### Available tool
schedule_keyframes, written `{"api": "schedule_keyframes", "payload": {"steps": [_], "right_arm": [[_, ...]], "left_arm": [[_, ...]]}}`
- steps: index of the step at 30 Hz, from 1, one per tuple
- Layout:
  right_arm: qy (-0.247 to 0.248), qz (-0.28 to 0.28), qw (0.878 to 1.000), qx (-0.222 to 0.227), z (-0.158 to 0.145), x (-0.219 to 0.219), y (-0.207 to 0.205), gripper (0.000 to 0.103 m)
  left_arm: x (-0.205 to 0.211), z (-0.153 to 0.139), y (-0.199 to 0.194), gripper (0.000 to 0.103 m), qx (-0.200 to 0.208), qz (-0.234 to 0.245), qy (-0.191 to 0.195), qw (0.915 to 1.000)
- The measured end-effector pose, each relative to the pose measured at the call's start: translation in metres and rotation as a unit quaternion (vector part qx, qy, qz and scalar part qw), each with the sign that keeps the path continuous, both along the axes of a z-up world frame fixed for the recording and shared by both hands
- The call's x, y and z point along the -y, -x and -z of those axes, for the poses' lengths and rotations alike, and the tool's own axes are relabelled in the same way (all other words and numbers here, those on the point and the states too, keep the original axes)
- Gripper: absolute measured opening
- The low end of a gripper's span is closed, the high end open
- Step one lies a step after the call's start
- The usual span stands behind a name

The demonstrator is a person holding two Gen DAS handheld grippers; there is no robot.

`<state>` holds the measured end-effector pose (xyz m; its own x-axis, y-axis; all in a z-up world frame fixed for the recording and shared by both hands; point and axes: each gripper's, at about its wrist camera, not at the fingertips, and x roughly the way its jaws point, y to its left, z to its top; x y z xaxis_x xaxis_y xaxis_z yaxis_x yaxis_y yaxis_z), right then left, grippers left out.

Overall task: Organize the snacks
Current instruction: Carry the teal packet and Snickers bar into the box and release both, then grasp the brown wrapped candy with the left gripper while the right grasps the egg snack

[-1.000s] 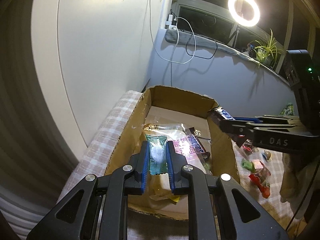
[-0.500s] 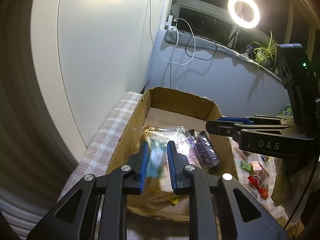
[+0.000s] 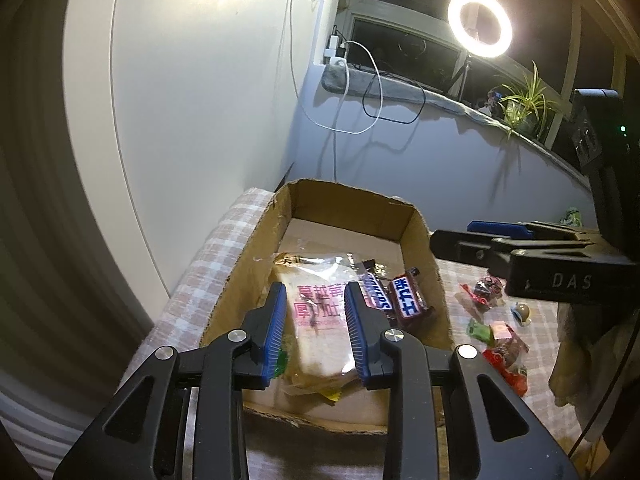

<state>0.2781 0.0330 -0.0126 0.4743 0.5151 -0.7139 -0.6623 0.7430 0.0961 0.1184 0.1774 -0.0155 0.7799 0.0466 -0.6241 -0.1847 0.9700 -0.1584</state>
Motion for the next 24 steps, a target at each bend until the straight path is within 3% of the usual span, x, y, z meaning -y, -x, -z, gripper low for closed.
{"api": "schedule_keyframes", "payload": {"steps": [6,8,10,13,24], "right_arm": [[-0.005,0.019,1.000,0.002,-0.008,0.029,0.002,0.073],[-0.007,0.026,1.000,0.003,-0.010,0.040,0.003,0.087],[-0.009,0.035,0.999,0.009,-0.013,0.056,0.005,0.091],[-0.006,0.051,0.999,0.015,-0.016,0.077,0.006,0.091],[0.015,0.114,0.993,-0.001,-0.005,0.160,-0.002,0.092]], "left_arm": [[0.014,-0.006,0.003,0.028,0.007,0.015,0.004,0.9999],[0.021,-0.009,0.004,0.028,0.009,0.024,0.005,0.9997],[0.029,-0.011,0.006,0.030,0.012,0.033,0.005,0.9994],[0.038,-0.013,0.008,0.046,0.015,0.044,0.010,0.9989],[0.093,-0.008,0.002,0.047,0.000,0.108,0.019,0.9939]]}}
